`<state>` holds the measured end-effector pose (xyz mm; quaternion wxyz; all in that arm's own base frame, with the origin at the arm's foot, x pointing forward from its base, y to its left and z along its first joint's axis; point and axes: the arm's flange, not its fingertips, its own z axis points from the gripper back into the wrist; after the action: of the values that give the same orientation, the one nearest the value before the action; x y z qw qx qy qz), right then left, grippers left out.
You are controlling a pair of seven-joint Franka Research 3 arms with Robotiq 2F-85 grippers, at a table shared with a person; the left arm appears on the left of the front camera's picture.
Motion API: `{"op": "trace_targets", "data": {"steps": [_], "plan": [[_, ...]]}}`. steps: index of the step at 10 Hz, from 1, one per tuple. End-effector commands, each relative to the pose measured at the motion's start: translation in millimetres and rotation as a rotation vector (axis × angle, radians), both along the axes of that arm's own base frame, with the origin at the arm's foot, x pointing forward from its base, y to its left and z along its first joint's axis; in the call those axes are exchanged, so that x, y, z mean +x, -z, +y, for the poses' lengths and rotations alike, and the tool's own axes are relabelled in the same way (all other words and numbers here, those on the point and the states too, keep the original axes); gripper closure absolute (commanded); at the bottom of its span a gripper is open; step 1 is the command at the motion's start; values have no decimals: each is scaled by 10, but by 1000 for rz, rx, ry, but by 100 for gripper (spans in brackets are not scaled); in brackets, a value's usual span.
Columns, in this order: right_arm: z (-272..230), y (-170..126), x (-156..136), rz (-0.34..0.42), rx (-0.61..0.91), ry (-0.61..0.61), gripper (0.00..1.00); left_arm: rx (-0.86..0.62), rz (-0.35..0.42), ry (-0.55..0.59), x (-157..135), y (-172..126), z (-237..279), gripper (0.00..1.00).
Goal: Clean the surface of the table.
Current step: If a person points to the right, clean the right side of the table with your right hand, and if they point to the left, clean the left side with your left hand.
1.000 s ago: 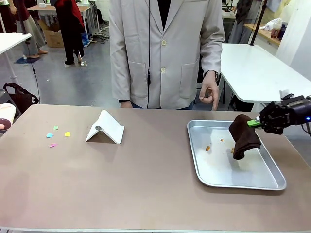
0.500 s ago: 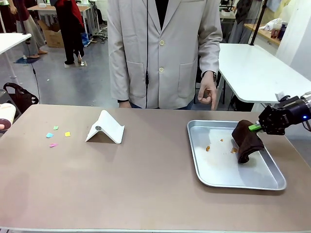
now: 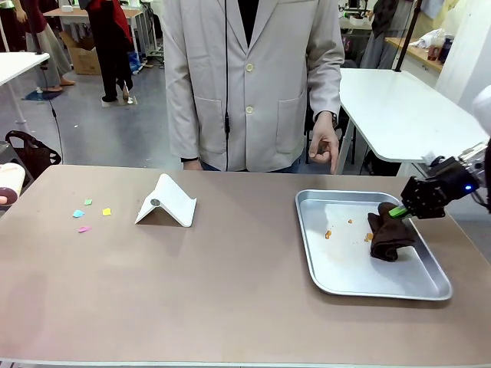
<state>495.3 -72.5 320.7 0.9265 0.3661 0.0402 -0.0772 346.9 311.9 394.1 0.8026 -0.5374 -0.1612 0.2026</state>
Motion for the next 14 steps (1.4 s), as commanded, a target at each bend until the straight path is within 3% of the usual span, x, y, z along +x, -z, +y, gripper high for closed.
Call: {"op": "trace_targets", "data": {"steps": [1,6,14], "plan": [[174,123,228,13,19,17,100,7,-14,11,-36,-32,-11,100],[713,477,408,75,-22,-84,100,7,-14,11,-36,-32,-11,100],[1604,527,463,81,-47,-361,100,7,-14,11,-36,-32,-11,100]]}}
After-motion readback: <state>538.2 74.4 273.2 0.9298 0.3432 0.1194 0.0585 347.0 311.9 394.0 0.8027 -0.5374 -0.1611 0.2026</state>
